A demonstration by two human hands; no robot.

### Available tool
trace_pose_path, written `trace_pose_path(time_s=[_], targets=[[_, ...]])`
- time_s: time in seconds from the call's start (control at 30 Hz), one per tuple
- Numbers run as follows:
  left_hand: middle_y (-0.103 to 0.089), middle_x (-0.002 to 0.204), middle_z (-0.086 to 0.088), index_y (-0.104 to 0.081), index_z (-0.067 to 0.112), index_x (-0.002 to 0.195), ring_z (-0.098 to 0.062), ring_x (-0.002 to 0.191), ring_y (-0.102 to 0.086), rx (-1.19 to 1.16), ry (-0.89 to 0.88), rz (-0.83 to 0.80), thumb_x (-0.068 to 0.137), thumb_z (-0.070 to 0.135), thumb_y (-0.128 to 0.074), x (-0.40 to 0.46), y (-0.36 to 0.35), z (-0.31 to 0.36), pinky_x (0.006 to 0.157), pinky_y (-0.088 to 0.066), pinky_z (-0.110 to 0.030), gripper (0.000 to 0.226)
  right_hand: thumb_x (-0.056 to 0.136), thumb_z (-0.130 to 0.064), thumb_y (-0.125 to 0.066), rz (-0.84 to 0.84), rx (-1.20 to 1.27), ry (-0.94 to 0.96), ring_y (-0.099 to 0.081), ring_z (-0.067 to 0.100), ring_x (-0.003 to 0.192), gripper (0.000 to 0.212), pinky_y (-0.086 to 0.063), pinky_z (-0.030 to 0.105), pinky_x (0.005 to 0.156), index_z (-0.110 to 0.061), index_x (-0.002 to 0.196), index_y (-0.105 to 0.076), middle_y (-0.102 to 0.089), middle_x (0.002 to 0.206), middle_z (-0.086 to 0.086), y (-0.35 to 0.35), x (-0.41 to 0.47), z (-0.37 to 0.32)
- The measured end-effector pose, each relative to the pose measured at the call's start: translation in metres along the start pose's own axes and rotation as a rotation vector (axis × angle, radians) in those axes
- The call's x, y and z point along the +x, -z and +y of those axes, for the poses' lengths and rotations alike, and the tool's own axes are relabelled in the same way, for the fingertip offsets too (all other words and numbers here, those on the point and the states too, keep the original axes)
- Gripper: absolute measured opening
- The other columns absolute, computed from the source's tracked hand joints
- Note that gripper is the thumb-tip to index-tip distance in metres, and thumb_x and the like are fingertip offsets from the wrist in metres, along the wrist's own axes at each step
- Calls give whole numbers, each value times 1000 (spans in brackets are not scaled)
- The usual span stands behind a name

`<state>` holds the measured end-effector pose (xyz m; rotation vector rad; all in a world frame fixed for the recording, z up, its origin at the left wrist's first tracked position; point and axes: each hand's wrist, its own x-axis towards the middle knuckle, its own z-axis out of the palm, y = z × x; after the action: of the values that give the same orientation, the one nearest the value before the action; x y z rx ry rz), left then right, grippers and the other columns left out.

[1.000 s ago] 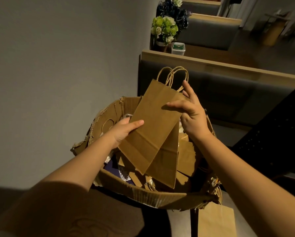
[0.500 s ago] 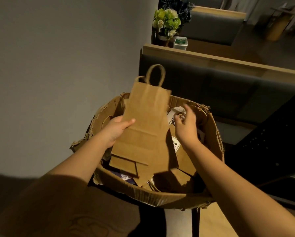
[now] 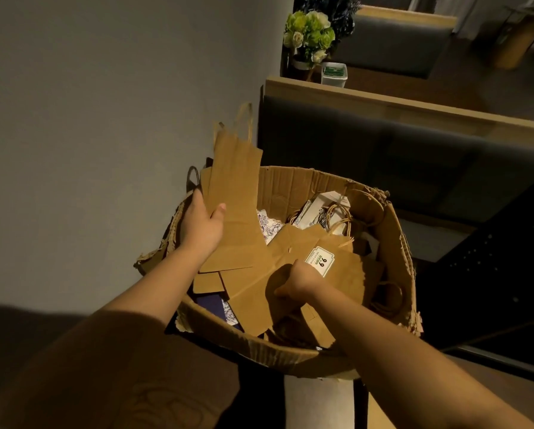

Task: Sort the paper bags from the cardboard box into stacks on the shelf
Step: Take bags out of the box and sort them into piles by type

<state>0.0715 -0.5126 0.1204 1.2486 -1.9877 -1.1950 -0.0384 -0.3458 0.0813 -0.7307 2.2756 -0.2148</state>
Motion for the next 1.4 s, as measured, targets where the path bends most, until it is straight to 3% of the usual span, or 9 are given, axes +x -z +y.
trace_pose_path(time_s=[0.13,0.3,0.57,0.7,0.83,0.97,1.2,1.3,1.4], targets=[[-38,152,-7,-19,17,154,-28,138,-38,65,-57,28,99,31,-51,-7,2,8,110,-36,-44,65,88,-25,-67,-63,126,-31,-62,27,102,33,-54,32,85,-3,112,-63,-63,104,13,11,-3,5],[-50,141,-6,-32,14,146,-25,127,-51,14,-162,58,98,36,-52,-10,10,18,104,-45,-46,57,92,-4,-57,-65,667,-38,-61,18,78,31,-50,18,47,-14,120,-50,-56,101,8,66,-18,24],[-59,129,-4,-46,16,131,-24,117,-58,-6,-224,-29,95,43,-53,-21,2,48,95,-52,-49,45,100,-13,-33,-332,1154,239,-71,25,88,28,-56,32,65,-11,95,-60,-70,115,12,129,-68,48],[-59,131,-3,-49,18,130,-23,118,-58,-108,-179,-138,89,49,-58,-26,-14,44,95,-51,-49,52,89,-28,-63,16,978,441,-62,13,81,20,-43,30,72,-24,70,-68,-70,82,-1,121,-74,41],[-63,120,5,-54,24,124,-17,116,-59,-221,-116,-235,97,20,-53,-40,-25,51,98,-50,-46,27,91,-43,-60,276,1082,362,-41,7,54,36,-35,23,58,-20,64,-53,-44,57,-5,111,-73,34],[-41,150,1,-32,16,150,-18,140,-34,-354,-99,-241,103,27,-42,-63,-28,73,116,-23,-34,50,94,-42,-58,419,1070,384,-39,8,49,38,-35,25,55,-15,67,-56,-43,52,-5,109,-79,34],[-39,151,-1,-28,13,150,-17,139,-37,-328,-239,-324,97,36,-51,-96,-31,113,115,-26,-35,62,95,-37,-56,674,1129,421,-46,6,51,34,-41,22,53,-12,73,-61,-50,57,-3,130,-107,35],[-59,110,17,-47,24,122,7,99,-57,-340,-337,-355,94,22,-59,-103,-40,132,91,-52,-25,31,93,-36,-60,763,1158,452,-56,9,61,24,-49,25,60,-13,85,-65,-60,69,0,141,-119,44],[-58,105,19,-46,27,118,15,88,-58,-444,-355,-337,96,22,-57,-116,-51,156,70,-48,-6,26,83,-39,-72,903,1009,477,-60,5,84,38,-53,25,72,-22,112,-54,-62,101,-2,158,-134,64]])
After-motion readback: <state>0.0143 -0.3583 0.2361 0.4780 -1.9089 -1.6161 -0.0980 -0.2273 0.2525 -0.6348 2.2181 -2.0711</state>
